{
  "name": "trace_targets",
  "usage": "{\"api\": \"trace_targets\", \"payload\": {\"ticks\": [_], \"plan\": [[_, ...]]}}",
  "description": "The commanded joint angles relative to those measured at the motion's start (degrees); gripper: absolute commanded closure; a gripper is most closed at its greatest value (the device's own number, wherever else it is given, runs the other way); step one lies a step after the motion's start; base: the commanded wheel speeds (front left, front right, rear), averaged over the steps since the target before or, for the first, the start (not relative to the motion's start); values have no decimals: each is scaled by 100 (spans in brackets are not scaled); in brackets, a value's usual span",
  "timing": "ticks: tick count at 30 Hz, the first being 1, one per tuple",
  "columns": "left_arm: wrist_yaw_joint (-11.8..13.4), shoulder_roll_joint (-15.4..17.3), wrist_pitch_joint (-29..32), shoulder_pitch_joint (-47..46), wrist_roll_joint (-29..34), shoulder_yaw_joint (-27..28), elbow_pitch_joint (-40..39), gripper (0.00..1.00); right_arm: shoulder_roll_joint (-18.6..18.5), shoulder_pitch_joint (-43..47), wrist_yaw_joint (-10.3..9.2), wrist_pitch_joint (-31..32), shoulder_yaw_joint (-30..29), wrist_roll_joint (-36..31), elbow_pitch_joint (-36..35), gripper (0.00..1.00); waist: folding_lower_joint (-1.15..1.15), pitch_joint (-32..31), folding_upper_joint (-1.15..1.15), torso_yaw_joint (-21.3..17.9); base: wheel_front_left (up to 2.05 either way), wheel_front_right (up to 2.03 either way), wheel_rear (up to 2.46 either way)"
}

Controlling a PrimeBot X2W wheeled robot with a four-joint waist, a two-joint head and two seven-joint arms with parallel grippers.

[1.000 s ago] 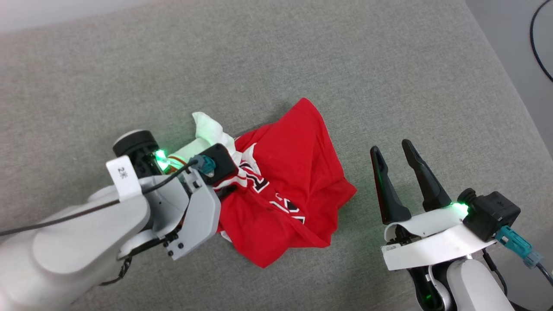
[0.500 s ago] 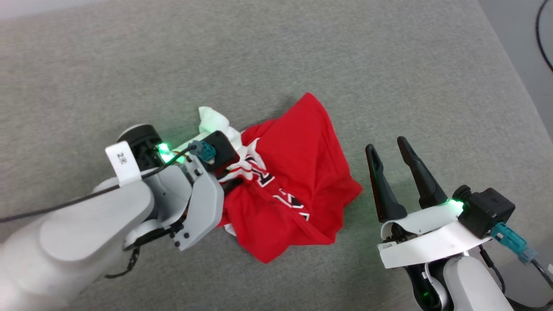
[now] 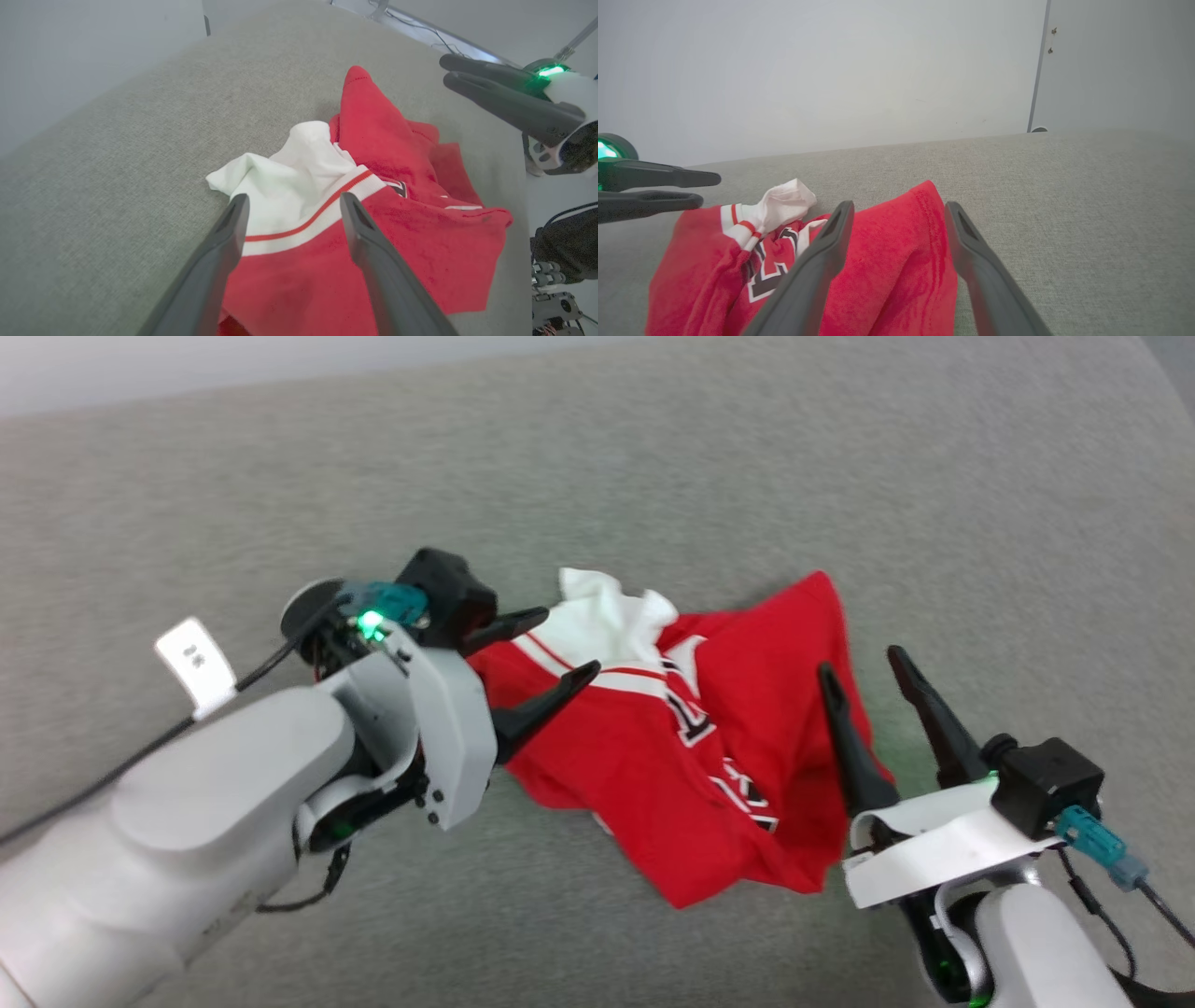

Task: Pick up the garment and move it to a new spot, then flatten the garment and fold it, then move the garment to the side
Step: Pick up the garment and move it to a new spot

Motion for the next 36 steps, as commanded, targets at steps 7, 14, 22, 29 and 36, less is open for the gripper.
{"api": "trace_targets", "payload": {"ticks": [7, 14, 22, 29, 36], "plan": [[13, 26, -1168, 625, -784, -9, 482, 0, -324, 202, -2, 184, -301, 6, 88, 0, 0, -800, 0, 1049, 0, 0, 0], [13, -32, -1810, 1482, -1505, 117, 1159, 0, -570, 606, -2, 391, -675, 63, -44, 0, 0, -1072, 0, 1518, 0, 0, 0], [13, -227, -1841, 2614, -1590, 1500, 1492, 0, -622, 1195, -2, 578, -1173, 89, -405, 0, 0, -1165, 0, 1996, 0, 0, 0], [13, -518, -1844, 3718, -490, 3217, 1469, 0, -559, 1505, -2, 678, -1351, 30, -591, 0, 0, -1270, 0, 2151, 0, 0, 0], [13, -820, -1844, 4666, 848, 4668, 1204, 0, -546, 1738, -2, 679, -1513, 74, -654, 0, 0, -1513, 0, 2113, 0, 0, 0]]}}
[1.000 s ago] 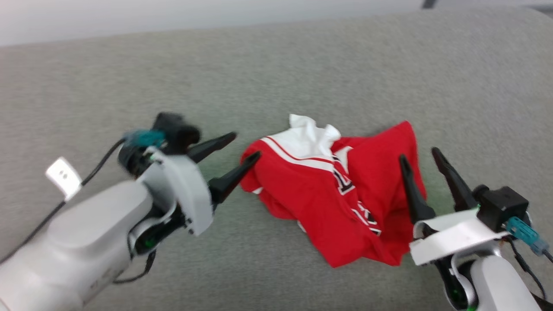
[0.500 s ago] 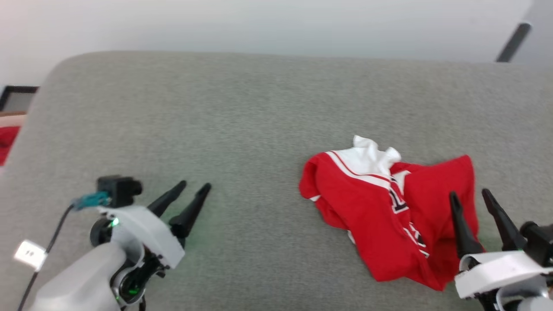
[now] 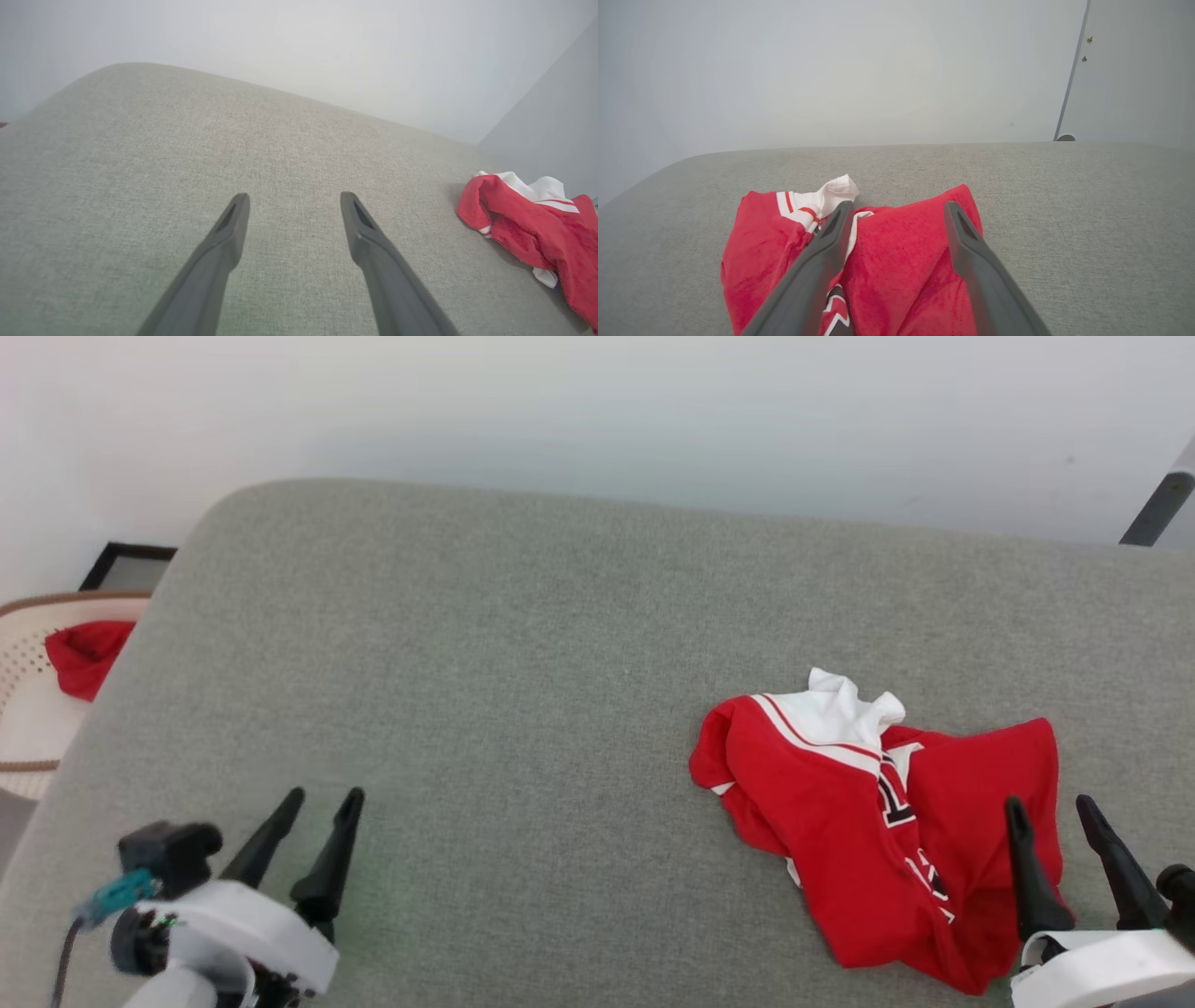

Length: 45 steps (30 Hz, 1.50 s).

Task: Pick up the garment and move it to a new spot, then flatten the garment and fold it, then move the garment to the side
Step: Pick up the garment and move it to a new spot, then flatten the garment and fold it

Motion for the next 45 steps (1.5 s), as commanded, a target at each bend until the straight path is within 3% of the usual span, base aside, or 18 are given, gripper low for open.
{"api": "trace_targets", "payload": {"ticks": [1, 8, 17, 28, 45], "plan": [[12, -77, 4, 207, 300, 283, -94, 0, -10, 92, -2, -4, -40, 34, -35, 0, 0, -111, 0, -38, 0, 0, 0], [49, -535, 4, 915, 1691, 1439, -640, 0, -31, 239, -2, -61, -172, 84, -130, 0, 0, -311, 0, -175, 0, 0, 0], [34, -1018, 3, 1417, 2870, 2172, -1215, 0, -2, 303, -2, -175, -167, 121, -243, 0, 0, -475, 0, -323, 0, 0, 0], [4, -1286, 3, 1605, 3055, 2340, -1109, 0, 160, 419, -2, -366, -190, 1, -121, 0, 0, -475, 0, -426, 0, 0, 0], [1, -1205, 3, 1448, 2978, 2191, -1082, 0, 267, 237, -2, -375, -141, -37, -88, 0, 0, -417, 0, -443, 0, 0, 0]]}}
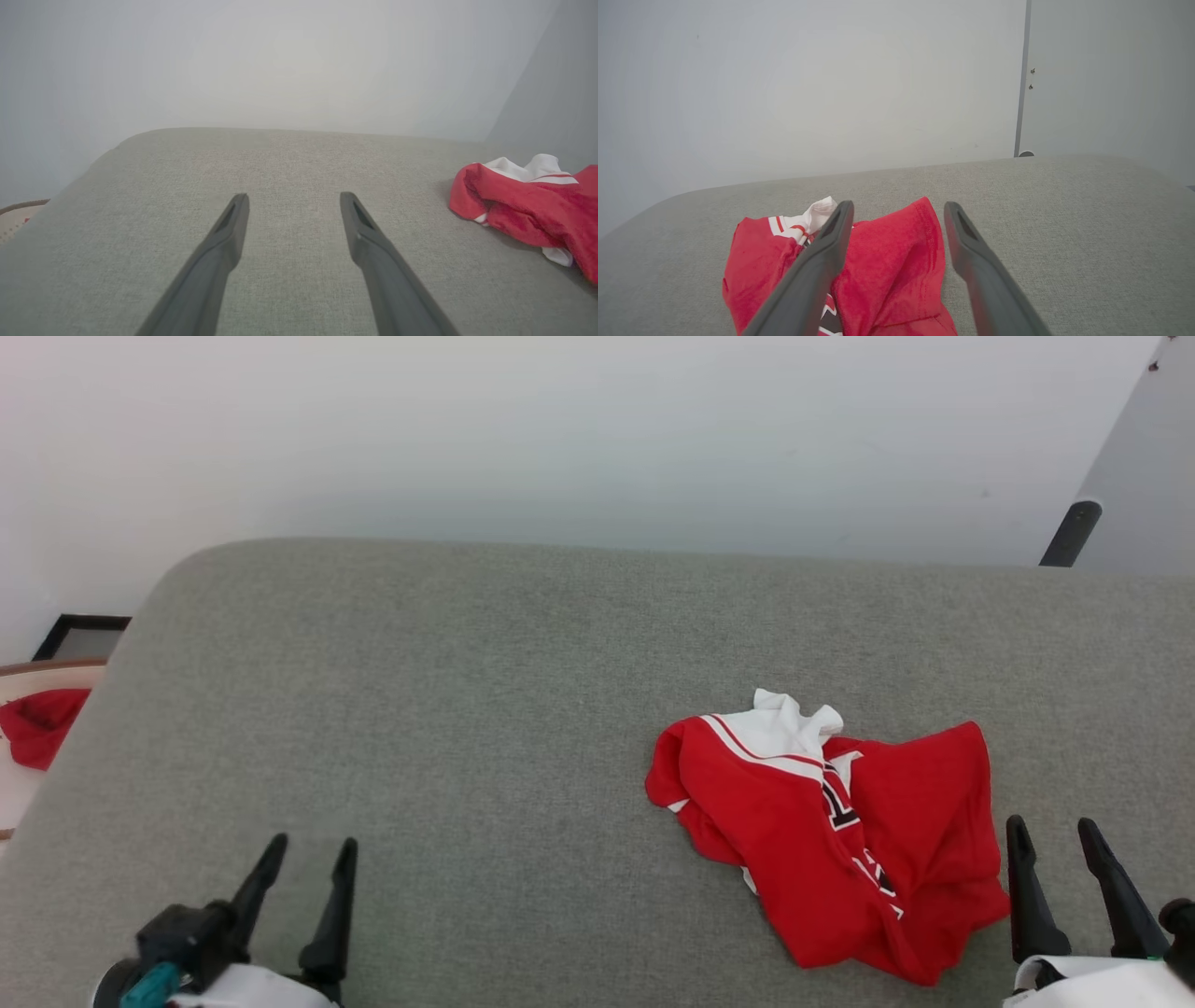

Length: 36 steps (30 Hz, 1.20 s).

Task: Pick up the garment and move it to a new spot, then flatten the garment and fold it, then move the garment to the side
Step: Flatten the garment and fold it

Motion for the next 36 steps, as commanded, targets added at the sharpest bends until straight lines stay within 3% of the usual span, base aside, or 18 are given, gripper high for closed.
{"api": "trace_targets", "payload": {"ticks": [1, 10, 18, 26, 30, 31, 36], "plan": [[-14, 53, 3, -114, 0, -73, 9, 0, 23, -95, -2, -40, 21, -22, 1, 0, 0, 36, 0, -36, 0, 0, 0], [-7, 809, 216, -1486, -365, -1208, 70, 0, 153, -320, -2, -145, 166, 8, 70, 0, 0, 331, 0, -410, 0, 0, 0], [-3, 1374, 1608, -3871, -1306, -2920, 147, 0, 310, -619, -2, -311, 370, 80, 342, 0, 0, 871, 0, -1027, 0, 0, 0], [-4, 1139, 3306, -5822, -2605, -4630, 990, 0, 354, -1066, -2, -379, 761, 361, 619, 0, 0, 1396, 0, -1780, 0, 0, 0], [-3, 975, 4559, -6368, -3500, -5281, 1326, 0, 358, -1143, -2, -377, 892, 583, 604, 0, 0, 1546, 0, -2092, 0, 0, 0], [-4, 890, 5120, -6533, -3931, -5493, 1445, 0, 360, -1151, -2, -377, 928, 635, 607, 0, 0, 1582, 0, -2205, 0, 0, 0], [-4, 724, 6081, -6860, -4693, -5714, 1670, 0, 362, -1107, -2, -379, 988, 777, 621, 0, 0, 1612, 0, -2386, 0, 0, 0]]}}
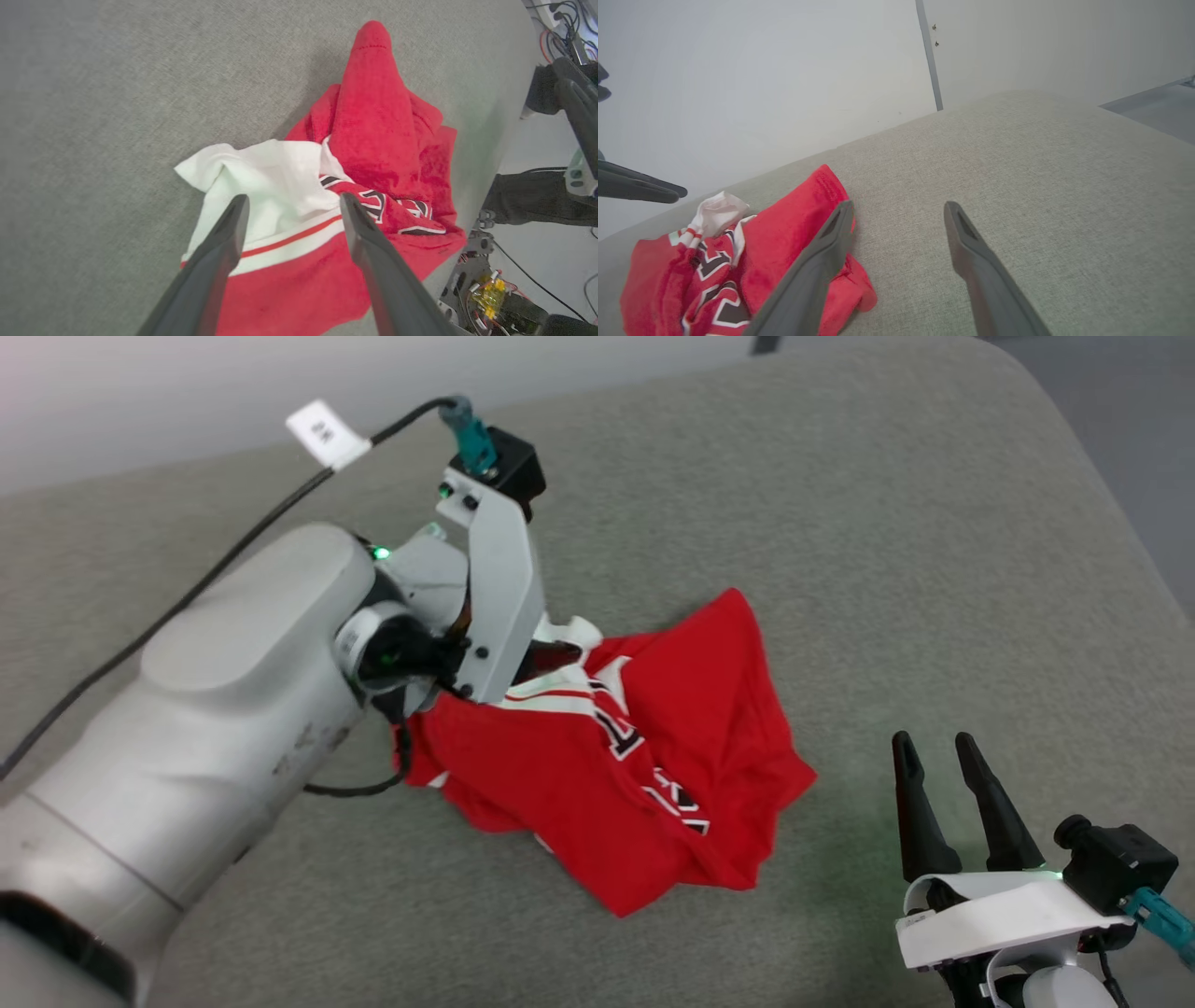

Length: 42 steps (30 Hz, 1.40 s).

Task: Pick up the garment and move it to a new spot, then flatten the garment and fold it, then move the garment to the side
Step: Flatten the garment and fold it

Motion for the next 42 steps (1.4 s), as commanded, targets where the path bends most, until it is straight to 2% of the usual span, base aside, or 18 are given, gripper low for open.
{"api": "trace_targets", "payload": {"ticks": [1, 6, 15, 16, 17, 18, 19, 20, 31, 36, 42], "plan": [[10, -55, 145, -120, -145, -12, 59, 0, 16, -4, -2, -28, 18, 46, -1, 0, 0, 185, 0, -265, 0, 0, 0], [10, -200, 442, -276, -330, -181, 191, 0, 16, -26, -2, -28, 130, 136, -3, 0, 0, 227, 0, -334, 0, 0, 0], [10, -103, 191, -376, -137, -534, 426, 0, 15, -156, -2, -29, 248, 190, -59, 0, 0, 360, 0, -384, 0, 0, 0], [10, -102, 144, -364, -170, -536, 431, 14, 14, -159, -2, -29, 233, 186, -64, 0, 0, 370, 0, -367, 0, 0, 0], [10, -105, 95, -358, -197, -544, 433, 53, 14, -159, -2, -29, 220, 179, -64, 0, 0, 376, 0, -342, 0, 0, 0], [10, -104, 33, -366, -203, -557, 421, 65, 15, -160, -2, -29, 209, 170, -61, 0, 0, 380, 0, -312, 0, 0, 0], [10, -101, -22, -369, -241, -558, 415, 86, 15, -165, -2, -29, 204, 161, -58, 0, 0, 380, 0, -278, 0, 0, 0], [10, -95, -61, -372, -272, -568, 395, 100, 14, -171, -2, -29, 195, 147, -53, 0, 0, 375, 0, -237, 0, 0, 0], [10, 141, -946, -535, -626, -435, -138, 100, 12, -212, -2, -28, 50, -121, -9, 0, 0, 142, 0, 502, 0, 0, 0], [10, 571, -1529, -556, -741, -351, -585, 100, 11, -245, -2, -28, -89, -320, 26, 0, 0, -20, 0, 991, 0, 0, 0], [10, 1309, -2189, -159, -1008, -237, -1042, 100, 13, -237, -2, -28, -190, -558, 66, 0, 0, -179, 0, 1496, 0, 0, 0]]}}
